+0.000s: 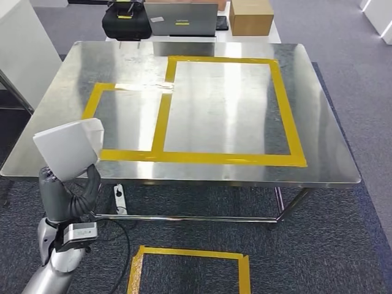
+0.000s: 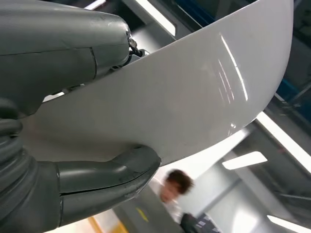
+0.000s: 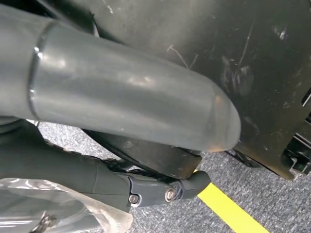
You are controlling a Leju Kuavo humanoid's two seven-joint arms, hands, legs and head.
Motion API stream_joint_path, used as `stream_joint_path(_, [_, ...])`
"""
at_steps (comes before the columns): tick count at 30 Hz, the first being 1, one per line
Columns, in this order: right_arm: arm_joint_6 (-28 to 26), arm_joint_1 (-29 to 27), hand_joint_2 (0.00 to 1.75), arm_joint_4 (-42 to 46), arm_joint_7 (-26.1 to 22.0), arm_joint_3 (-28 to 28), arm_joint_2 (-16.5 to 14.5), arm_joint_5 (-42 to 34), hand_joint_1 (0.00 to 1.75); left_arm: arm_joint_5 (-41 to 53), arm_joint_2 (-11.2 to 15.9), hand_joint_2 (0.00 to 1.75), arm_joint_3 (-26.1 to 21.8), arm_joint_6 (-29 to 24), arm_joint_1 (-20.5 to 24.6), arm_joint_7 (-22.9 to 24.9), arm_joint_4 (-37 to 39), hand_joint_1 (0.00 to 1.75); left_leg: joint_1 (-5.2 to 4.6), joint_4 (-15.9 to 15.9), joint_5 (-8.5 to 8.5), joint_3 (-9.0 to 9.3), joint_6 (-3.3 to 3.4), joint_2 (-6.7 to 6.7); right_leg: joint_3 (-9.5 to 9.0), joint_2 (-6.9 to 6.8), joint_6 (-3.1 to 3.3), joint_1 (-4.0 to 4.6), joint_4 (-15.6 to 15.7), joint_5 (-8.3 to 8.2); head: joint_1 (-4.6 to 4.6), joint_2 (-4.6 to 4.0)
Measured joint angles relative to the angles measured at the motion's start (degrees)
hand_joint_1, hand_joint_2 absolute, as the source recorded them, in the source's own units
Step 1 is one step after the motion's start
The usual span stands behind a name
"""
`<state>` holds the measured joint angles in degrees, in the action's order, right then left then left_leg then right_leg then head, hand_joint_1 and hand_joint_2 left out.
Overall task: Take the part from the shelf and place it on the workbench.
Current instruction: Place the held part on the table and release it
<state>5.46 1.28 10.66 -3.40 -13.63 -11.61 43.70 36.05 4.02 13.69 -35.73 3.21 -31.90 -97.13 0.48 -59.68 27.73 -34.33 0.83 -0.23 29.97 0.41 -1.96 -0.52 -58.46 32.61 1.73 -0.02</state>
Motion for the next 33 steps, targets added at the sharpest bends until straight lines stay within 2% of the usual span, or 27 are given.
stream_joint_path(1, [0.0, 0.0, 0.0, 0.0, 0.0, 0.0, 0.0, -0.1, 0.0, 1.6, 0.2, 1.75, -0.4, -0.8, 0.5, 1.1, 0.8, 1.75, 0.11, 0.2, 0.08, 0.3, 0.34, 0.0, 0.69, -0.02, -0.26, -0.01, -1.6, 0.79, -0.08, 0.0])
stream_joint_path(2, [0.0, 0.0, 0.0, 0.0, -0.1, -0.1, 0.0, -0.2, 0.0, 3.1, 0.4, 1.75, -0.7, -1.5, 1.0, 2.1, 1.7, 1.75, 0.19, 0.4, 0.23, 0.58, 0.66, 0.03, 2.2, -0.02, -0.46, -0.03, -4.5, 2.05, -0.15, 0.0])
stream_joint_path(4, [0.0, 0.2, 0.0, 0.0, -0.2, -0.2, 0.1, -0.4, 0.0, 5.6, 0.9, 1.75, -1.0, -2.4, 2.1, 4.0, 3.5, 1.75, 0.14, 0.4, 0.72, 1.0, 1.09, 0.09, 6.99, -0.02, -0.66, 0.0, -12.3, 4.81, -0.24, 0.0])
stream_joint_path(5, [0.0, 0.3, 0.0, 0.0, -0.3, -0.2, 0.1, -0.5, 0.0, 6.8, 1.2, 1.75, -1.2, -2.6, 2.5, 4.8, 4.5, 1.75, 0.11, 0.4, 1.01, 1.3, 1.19, 0.1, 9.16, -0.01, -0.68, 0.0, -15.3, 5.2, -0.23, 0.0])
stream_joint_path(6, [0.0, 0.4, 0.0, 0.0, -0.3, -0.3, 0.1, -0.6, 0.0, 7.9, 1.4, 1.75, -1.4, -2.9, 2.9, 5.6, 5.5, 1.75, 0.09, 0.4, 1.37, 1.72, 1.19, 0.07, 10.4, -0.01, -0.64, 0.01, -16.1, 4.28, -0.25, 0.0])
stream_joint_path(7, [0.1, 0.4, 0.0, 0.0, -0.2, -0.3, 0.2, -0.7, 0.0, 9.0, 1.6, 1.75, -1.6, -3.1, 3.3, 6.4, 6.4, 1.75, 0.08, 0.4, 1.78, 2.29, 1.14, 0.02, 10.54, -0.02, -0.54, 0.0, -14.7, 2.17, -0.26, 0.0])
stream_joint_path(9, [0.3, 0.3, 0.0, 0.0, -0.2, -0.4, 0.3, -0.8, 0.0, 11.2, 2.0, 1.75, -1.8, -3.2, 4.3, 7.9, 8.1, 1.75, 0.06, 0.4, 2.75, 3.59, 0.84, -0.07, 8.45, -0.08, -0.23, 0.01, -7.7, -3.2, -0.25, 0.0])
stream_joint_path(10, [0.5, 0.2, 0.0, 0.0, -0.2, -0.5, 0.4, -0.9, 0.0, 12.5, 2.2, 1.75, -1.9, -3.2, 5.0, 8.9, 8.9, 1.75, -0.02, 0.4, 3.19, 4.0, 0.56, -0.14, 7.08, -0.1, -0.02, 0.09, -4.5, -4.72, -0.2, 0.0])
stream_joint_path(11, [0.7, 0.1, 0.0, 0.0, -0.2, -0.6, 0.4, -1.0, 0.0, 14.0, 2.6, 1.75, -1.9, -3.2, 5.8, 10.1, 9.8, 1.75, -0.09, 0.4, 3.47, 4.19, 0.24, -0.18, 6.13, -0.13, 0.23, 0.18, -2.5, -5.32, -0.16, 0.0])
stream_joint_path(13, [1.0, 0.1, 0.0, -0.1, -0.2, -0.7, 0.4, -1.3, 0.0, 17.6, 3.2, 1.75, -1.9, -3.1, 7.7, 13.1, 11.9, 1.75, -0.16, 0.6, 3.67, 4.26, -0.36, -0.21, 5.38, -0.05, 0.73, 0.4, -1.4, -4.84, -0.09, 0.0])
stream_joint_path(15, [1.2, 0.1, 0.0, -0.1, -0.1, -0.7, 0.4, -1.4, 0.0, 22.2, 4.0, 1.75, -1.9, -3.0, 10.0, 16.7, 14.6, 1.75, -0.08, 0.5, 4.11, 4.34, -0.93, -0.1, 5.05, 0.0, 1.28, 0.19, -1.0, -4.71, -0.03, 0.0])
stream_joint_path(16, [1.2, 0.2, 0.0, -0.1, -0.1, -0.7, 0.4, -1.3, 0.0, 24.7, 4.5, 1.75, -1.9, -3.1, 11.5, 18.5, 16.2, 1.75, -0.05, -0.6, 4.76, 3.9, -1.25, -0.06, 4.74, -0.03, 1.58, 0.04, -0.7, -4.64, 0.04, 0.0])
stream_joint_path(17, [1.3, 0.2, 0.0, -0.1, 0.0, -0.7, 0.4, -1.3, 0.0, 27.1, 5.0, 1.75, -1.9, -3.2, 13.0, 20.1, 18.0, 1.75, -0.01, -3.0, 5.82, 2.75, -1.55, -0.02, 4.39, -0.09, 1.87, -0.08, -0.5, -4.55, 0.08, 0.0])
stream_joint_path(18, [1.3, 0.2, 0.0, -0.1, 0.0, -0.8, 0.4, -1.3, 0.0, 29.4, 5.5, 1.75, -1.9, -3.2, 14.6, 21.5, 20.0, 1.75, 0.04, -6.6, 7.15, 0.83, -1.8, 0.0, 4.14, -0.14, 2.12, -0.08, -0.4, -4.39, 0.11, 0.0])
stream_joint_path(20, [1.5, 0.1, 0.0, -0.1, 0.0, -0.8, 0.4, -1.1, 0.0, 33.4, 6.3, 1.75, -1.9, -3.3, 17.5, 23.9, 24.4, 1.75, 0.12, -14.0, 9.07, -3.8, -2.1, 0.0, 3.74, -0.11, 2.46, -0.07, -0.3, -4.03, 0.11, 0.0])
stream_joint_path(21, [1.6, 0.1, 0.0, -0.1, 0.0, -0.8, 0.4, -1.0, 0.0, 35.4, 6.6, 1.75, -1.8, -3.2, 18.9, 25.1, 26.7, 1.75, 0.14, -15.7, 8.64, -5.31, -2.13, 0.0, 3.49, -0.02, 2.52, -0.07, -0.3, -3.83, 0.11, 0.0])
stream_joint_path(22, [1.7, 0.1, 0.0, -0.1, 0.0, -0.8, 0.4, -0.9, 0.0, 37.2, 6.9, 1.75, -1.7, -3.1, 20.5, 26.1, 29.0, 1.75, 0.15, -15.1, 6.92, -5.74, -2.08, 0.0, 3.15, 0.1, 2.5, -0.07, -0.3, -3.61, 0.12, 0.0])
stream_joint_path(24, [2.0, 0.1, 0.0, -0.1, 0.0, -0.8, 0.4, -0.6, 0.0, 39.6, 7.4, 1.75, -1.4, -2.4, 24.4, 27.8, 34.2, 1.75, 0.13, -8.6, 1.4, -4.06, -1.78, 0.0, 2.35, 0.29, 2.3, -0.06, -0.3, -3.06, 0.1, 0.0])
stream_joint_path(25, [2.1, 0.2, 0.0, -0.1, 0.0, -0.8, 0.4, -0.5, 0.0, 40.1, 7.5, 1.75, -1.2, -1.8, 26.6, 28.3, 37.1, 1.75, 0.01, -5.3, -0.7, -2.99, -1.6, 0.0, 2.06, 0.34, 2.11, 0.06, -0.4, -2.8, 0.09, 0.0])
stream_joint_path(26, [2.3, 0.2, 0.0, -0.1, 0.0, -0.8, 0.5, -0.4, 0.0, 40.6, 7.7, 1.75, -0.9, -0.9, 28.9, 28.8, 40.3, 1.75, -0.1, -2.6, -1.63, -2.02, -1.35, -0.01, 2.06, 0.4, 1.86, 0.15, -0.4, -2.65, 0.09, 0.0])
stream_joint_path(28, [2.7, 0.3, 0.0, 0.0, 0.0, -0.8, 0.5, -0.4, 0.0, 41.8, 8.0, 1.75, -0.3, 0.9, 33.4, 30.0, 46.3, 1.75, -0.31, -0.8, -1.23, -1.47, -0.9, -0.06, 2.46, 0.43, 1.35, 0.33, -0.3, -2.68, 0.06, 0.01])
stream_joint_path(30, [3.0, 0.4, 0.0, 0.0, -0.1, -0.8, 0.6, -0.4, 0.0, 42.7, 8.2, 1.75, 0.3, 2.5, 37.2, 30.9, 51.9, 1.75, -0.02, 0.0, -1.0, -1.23, -0.37, -0.07, 2.89, 0.39, 0.8, 0.4, -0.3, -2.52, 0.03, 0.02])
stream_joint_path(31, [3.2, 0.4, 0.0, 0.0, -0.1, -0.8, 0.7, -0.4, 0.0, 42.8, 8.2, 1.75, 0.6, 3.3, 38.9, 31.1, 54.4, 1.75, 0.15, 0.3, -1.04, -1.08, -0.07, -0.04, 3.39, 0.33, 0.54, 0.45, -1.2, -1.95, -0.02, 0.02])
stream_joint_path(33, [3.4, 0.6, 0.0, 0.0, -0.3, -0.8, 0.8, -0.3, 0.0, 43.2, 8.2, 1.75, 1.1, 5.2, 41.9, 31.5, 58.8, 1.75, 0.31, 0.5, -0.99, -0.79, 0.46, 0.05, 6.24, 0.23, 0.14, 0.47, -6.4, 0.43, -0.13, 0.02])
